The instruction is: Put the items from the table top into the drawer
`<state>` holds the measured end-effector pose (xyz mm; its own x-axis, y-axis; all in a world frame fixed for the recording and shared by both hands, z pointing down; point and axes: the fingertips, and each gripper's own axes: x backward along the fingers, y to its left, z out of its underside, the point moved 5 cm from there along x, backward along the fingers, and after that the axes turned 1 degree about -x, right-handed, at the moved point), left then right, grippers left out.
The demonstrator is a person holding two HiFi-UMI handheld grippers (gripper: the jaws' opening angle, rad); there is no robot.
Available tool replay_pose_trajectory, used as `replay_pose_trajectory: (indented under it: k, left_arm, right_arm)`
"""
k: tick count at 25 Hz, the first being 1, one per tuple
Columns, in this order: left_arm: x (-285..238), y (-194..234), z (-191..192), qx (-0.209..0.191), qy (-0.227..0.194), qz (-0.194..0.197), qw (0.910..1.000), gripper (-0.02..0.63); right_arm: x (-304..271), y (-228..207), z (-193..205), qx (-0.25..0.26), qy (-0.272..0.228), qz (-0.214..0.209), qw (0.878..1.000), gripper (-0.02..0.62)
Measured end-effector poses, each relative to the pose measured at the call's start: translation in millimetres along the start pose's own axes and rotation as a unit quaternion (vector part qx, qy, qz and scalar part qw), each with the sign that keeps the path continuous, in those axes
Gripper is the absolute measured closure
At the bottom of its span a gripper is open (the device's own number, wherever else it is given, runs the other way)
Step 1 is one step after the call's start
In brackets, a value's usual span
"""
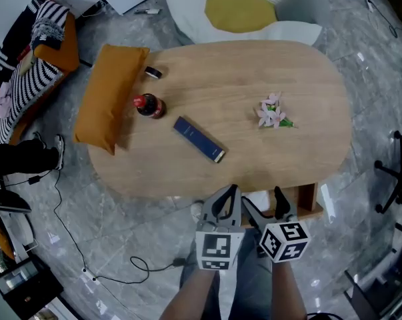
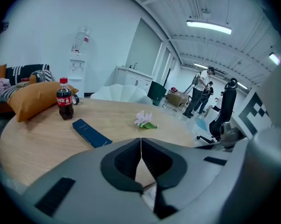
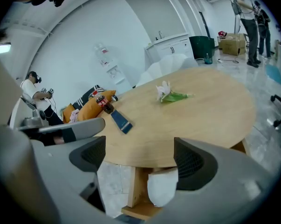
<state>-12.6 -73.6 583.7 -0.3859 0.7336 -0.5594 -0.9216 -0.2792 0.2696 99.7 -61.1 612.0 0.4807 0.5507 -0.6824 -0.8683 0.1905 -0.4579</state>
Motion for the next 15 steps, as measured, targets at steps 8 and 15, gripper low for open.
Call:
replay_pose_trajectory:
  k: [8,15]
  left_arm:
    - [25.1,-5.2,-38.9,0.003,-0.028,0.001,0.9996,0.595]
    - [44.8,-3.9,-81.3,-0.011,-0.057,0.0,0.9983,0.595]
  right_arm:
    - [25.5,30.6,-42.9,0.035,-0.036,-0.011,0.999,0.149]
    - [46.7,53.1,-84.3,0.056,-0.068,-0.016,0.996,0.149]
